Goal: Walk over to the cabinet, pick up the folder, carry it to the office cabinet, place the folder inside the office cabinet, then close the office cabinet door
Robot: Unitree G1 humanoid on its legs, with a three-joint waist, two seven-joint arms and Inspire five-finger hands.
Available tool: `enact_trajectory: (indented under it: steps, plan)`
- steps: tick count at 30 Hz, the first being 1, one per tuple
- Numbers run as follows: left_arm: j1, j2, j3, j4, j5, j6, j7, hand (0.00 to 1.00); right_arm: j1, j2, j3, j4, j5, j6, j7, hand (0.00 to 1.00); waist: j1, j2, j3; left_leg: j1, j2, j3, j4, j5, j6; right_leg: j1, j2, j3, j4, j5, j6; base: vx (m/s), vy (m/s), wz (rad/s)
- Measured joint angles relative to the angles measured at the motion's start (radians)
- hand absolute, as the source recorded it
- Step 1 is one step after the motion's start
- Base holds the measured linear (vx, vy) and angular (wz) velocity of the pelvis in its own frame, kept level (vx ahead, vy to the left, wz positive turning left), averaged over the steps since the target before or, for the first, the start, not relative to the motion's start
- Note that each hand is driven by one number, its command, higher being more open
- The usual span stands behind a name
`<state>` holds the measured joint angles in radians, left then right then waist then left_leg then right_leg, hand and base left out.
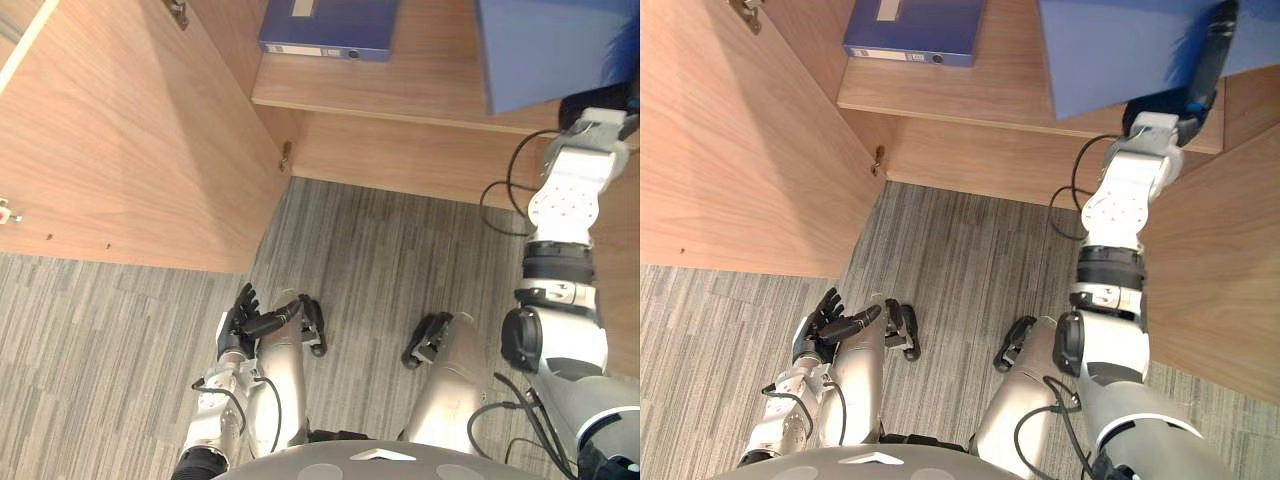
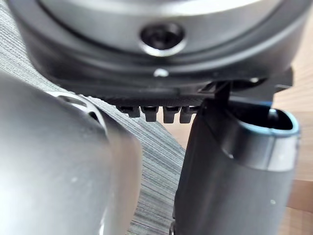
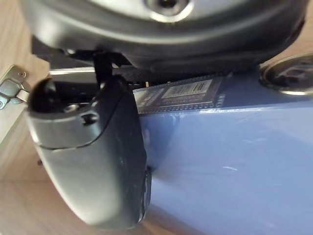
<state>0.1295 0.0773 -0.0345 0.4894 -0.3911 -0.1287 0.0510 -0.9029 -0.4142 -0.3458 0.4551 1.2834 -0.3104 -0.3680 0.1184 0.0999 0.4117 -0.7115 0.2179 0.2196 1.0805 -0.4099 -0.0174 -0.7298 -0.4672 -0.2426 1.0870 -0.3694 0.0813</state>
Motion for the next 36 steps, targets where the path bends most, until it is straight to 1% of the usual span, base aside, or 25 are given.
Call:
enact_trajectory:
  steps: [2,4,6,11,13,18,24,26,29,31,34,36]
  plan:
    - [0.001,0.0,-0.008,0.024,0.0,0.0,-0.011,1.0,-0.033,-0.042,-0.017,0.056,0.023,-0.002,-0.01,0.0,0.008,0.008,-0.005,-0.003,-0.002,-0.001,0.0,0.002,0.001,0.0,-0.002,-0.002,0.0,0.001,0.001,-0.01,0.011,0.02]
    - [0.004,-0.002,-0.009,0.04,0.0,0.001,-0.016,1.0,-0.066,-0.074,-0.026,0.099,0.028,-0.002,-0.013,0.0,0.009,0.018,-0.011,-0.011,-0.005,-0.006,-0.001,0.005,0.002,-0.002,-0.004,-0.006,-0.001,0.001,0.001,-0.01,0.024,0.07]
    - [0.007,-0.002,-0.008,0.053,0.0,0.001,-0.018,1.0,-0.103,-0.101,-0.034,0.14,0.029,-0.002,-0.016,0.0,0.01,0.022,-0.014,-0.012,-0.008,-0.008,-0.005,0.009,0.002,-0.002,-0.006,-0.009,-0.001,0.001,0.001,0.01,0.014,0.06]
    - [0.034,-0.004,-0.007,0.051,0.001,0.0,-0.03,1.0,-0.177,-0.115,-0.057,0.181,0.031,-0.001,-0.04,0.0,-0.01,0.032,-0.02,-0.012,-0.015,-0.009,-0.022,0.018,0.002,0.001,-0.005,-0.016,-0.014,0.006,-0.002,0.01,0.0,0.03]
    - [0.033,-0.005,-0.007,0.051,0.001,0.0,-0.032,1.0,-0.177,-0.14,-0.049,0.207,0.031,0.002,-0.04,0.0,-0.006,0.033,-0.021,-0.012,-0.015,-0.009,-0.021,0.018,0.002,0.001,-0.006,-0.016,-0.014,0.006,-0.002,0.0,0.0,0.0]
    - [0.033,-0.005,-0.008,0.052,0.0,0.0,-0.033,1.0,-0.177,-0.148,-0.049,0.223,0.041,0.007,-0.04,0.0,-0.005,0.033,-0.021,-0.012,-0.015,-0.008,-0.02,0.019,0.003,0.0,-0.01,-0.014,-0.014,0.007,-0.001,0.0,0.022,0.0]
    - [0.029,-0.005,-0.009,0.052,0.0,0.0,-0.035,1.0,-0.164,-0.185,-0.064,0.241,0.041,0.023,-0.04,0.0,0.011,0.033,-0.021,-0.013,-0.016,-0.005,-0.021,0.019,0.004,0.0,-0.01,-0.013,-0.022,0.014,0.004,0.0,0.024,0.0]
    - [0.029,-0.004,-0.009,0.051,-0.001,-0.002,-0.04,1.0,-0.14,-0.222,-0.067,0.249,0.041,0.05,-0.039,0.0,0.017,0.033,-0.02,-0.015,-0.022,-0.005,-0.021,0.019,0.005,0.002,-0.016,-0.015,-0.025,0.016,0.006,0.02,0.053,0.06]
    - [0.029,-0.002,-0.009,0.051,-0.001,-0.002,-0.047,1.0,-0.129,-0.274,-0.062,0.29,0.038,0.093,-0.03,0.0,0.018,0.033,-0.02,-0.019,-0.033,-0.005,-0.023,0.02,0.009,0.001,-0.028,-0.016,-0.027,0.018,0.01,0.02,0.051,0.09]
    - [0.032,0.0,-0.007,0.049,0.0,-0.002,-0.052,1.0,-0.132,-0.295,-0.055,0.319,0.035,0.112,-0.03,0.0,0.017,0.032,-0.02,-0.022,-0.034,-0.005,-0.025,0.018,0.012,0.003,-0.021,-0.018,-0.036,0.022,0.014,0.01,0.048,0.01]
    - [0.038,0.0,-0.007,0.047,0.0,-0.002,-0.055,1.0,-0.142,-0.295,-0.05,0.32,0.024,0.113,-0.032,0.0,0.014,0.033,-0.02,-0.021,-0.035,0.001,-0.037,0.02,0.015,0.004,-0.018,-0.019,-0.056,0.034,0.018,0.02,0.049,-0.04]
    - [0.053,-0.001,-0.008,0.02,-0.001,-0.002,-0.054,1.0,-0.178,-0.295,-0.033,0.321,0.025,0.109,-0.043,0.0,0.009,0.035,-0.019,-0.018,-0.036,0.011,-0.041,0.018,0.02,-0.001,-0.017,-0.011,-0.063,0.04,0.022,0.04,0.059,-0.08]
